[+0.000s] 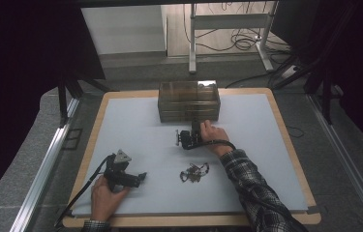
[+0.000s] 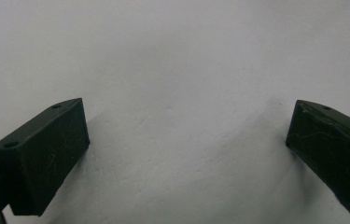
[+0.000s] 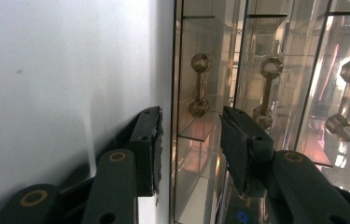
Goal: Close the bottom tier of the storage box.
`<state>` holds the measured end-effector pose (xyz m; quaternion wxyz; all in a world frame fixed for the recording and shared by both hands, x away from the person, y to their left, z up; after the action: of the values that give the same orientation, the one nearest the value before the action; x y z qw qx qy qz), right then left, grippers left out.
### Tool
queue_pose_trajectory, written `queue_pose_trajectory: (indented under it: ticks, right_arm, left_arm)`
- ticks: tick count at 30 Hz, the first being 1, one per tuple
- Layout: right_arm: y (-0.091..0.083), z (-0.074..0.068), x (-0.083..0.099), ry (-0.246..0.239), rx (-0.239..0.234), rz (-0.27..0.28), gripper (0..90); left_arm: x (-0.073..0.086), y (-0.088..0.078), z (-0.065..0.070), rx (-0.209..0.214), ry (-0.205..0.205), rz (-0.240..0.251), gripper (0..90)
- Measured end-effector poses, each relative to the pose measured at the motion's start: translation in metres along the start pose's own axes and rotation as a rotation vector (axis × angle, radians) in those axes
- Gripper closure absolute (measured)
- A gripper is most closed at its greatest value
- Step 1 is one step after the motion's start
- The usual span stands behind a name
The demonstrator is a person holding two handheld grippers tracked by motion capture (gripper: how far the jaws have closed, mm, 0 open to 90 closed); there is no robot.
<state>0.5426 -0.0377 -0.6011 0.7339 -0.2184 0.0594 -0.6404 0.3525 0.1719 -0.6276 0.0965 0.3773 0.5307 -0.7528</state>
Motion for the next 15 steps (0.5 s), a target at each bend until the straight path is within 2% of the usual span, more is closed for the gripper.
queue_pose_trajectory:
  ticks: [5, 6, 15]
  right_arm:
    - [0.0033, 0.0018, -0.0008, 0.001, 0.015, -0.006, 62.5]
    - [0.0039, 0.0012, -0.001, 0.002, 0.006, -0.007, 63.5]
    - [0.0086, 0.0043, -0.0033, -0.009, 0.041, -0.014, 70.4]
  left_arm:
    - [0.0, 0.0, 0.0, 0.0, 0.0, 0.0, 0.0]
    - [0.0, 0.0, 0.0, 0.0, 0.0, 0.0, 0.0]
    - [0.0, 0.0, 0.0001, 0.0, -0.001, 0.0, 0.0]
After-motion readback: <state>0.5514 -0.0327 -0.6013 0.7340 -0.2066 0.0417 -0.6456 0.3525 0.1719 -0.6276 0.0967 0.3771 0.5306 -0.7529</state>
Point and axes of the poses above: each handheld gripper's, and its own axes: y roughly forward along the jaws, x roughly out of its underside, z roughly to its right, the point moved 10 cm from there along y, roughly forward along the jaws, and after that the axes turned 8 degrees about -y, right-handed, at the moved point
